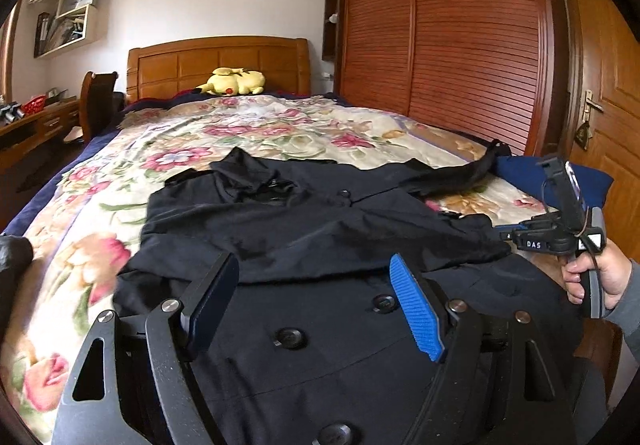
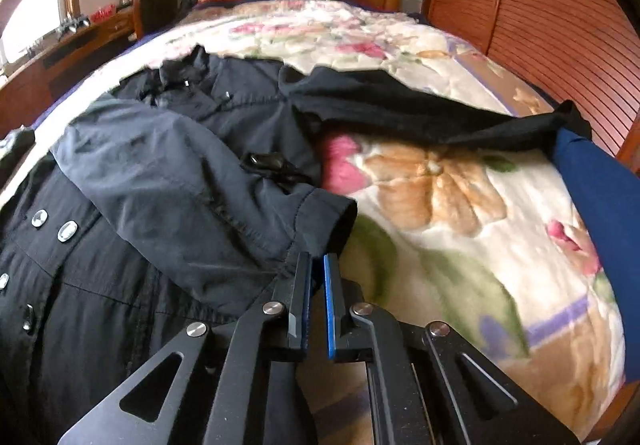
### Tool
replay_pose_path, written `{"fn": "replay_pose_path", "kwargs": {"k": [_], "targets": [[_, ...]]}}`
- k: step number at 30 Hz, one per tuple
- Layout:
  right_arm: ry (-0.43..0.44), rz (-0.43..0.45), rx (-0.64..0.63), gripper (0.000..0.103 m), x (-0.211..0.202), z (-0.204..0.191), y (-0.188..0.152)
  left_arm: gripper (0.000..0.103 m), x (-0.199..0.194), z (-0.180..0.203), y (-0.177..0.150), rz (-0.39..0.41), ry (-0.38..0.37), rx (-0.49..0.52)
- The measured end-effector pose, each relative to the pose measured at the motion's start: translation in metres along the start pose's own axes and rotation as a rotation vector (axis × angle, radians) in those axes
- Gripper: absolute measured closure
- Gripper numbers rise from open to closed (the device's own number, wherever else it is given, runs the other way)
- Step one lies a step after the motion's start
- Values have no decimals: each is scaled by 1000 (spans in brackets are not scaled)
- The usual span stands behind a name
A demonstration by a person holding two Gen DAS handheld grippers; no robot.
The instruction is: Fold large clothes
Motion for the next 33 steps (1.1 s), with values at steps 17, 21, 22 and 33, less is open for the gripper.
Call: {"fn": "replay_pose_path", "kwargs": {"k": [17, 21, 22, 33], "targets": [[-132, 147, 111, 38, -5, 89, 32, 24, 26, 18, -5, -50, 10, -2], [-135, 131, 174, 38, 5, 119, 48, 24, 27, 18, -6, -52, 10, 0], [-136, 131, 194, 38, 8, 128, 52, 24, 27, 17, -5, -52, 9, -1], [-138, 117, 354, 38, 60, 169, 85, 24, 33, 16, -7, -70, 14, 9]]}}
Point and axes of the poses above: each gripper's, at about its wrist camera, not at the fingertips, and x roughly the way its jaws point, z to its right, y to its top, the point moved 1 cm from there along x, roughly the way its jaws point, and after that the axes turned 9 degrees about y, right-handed, at the moved point
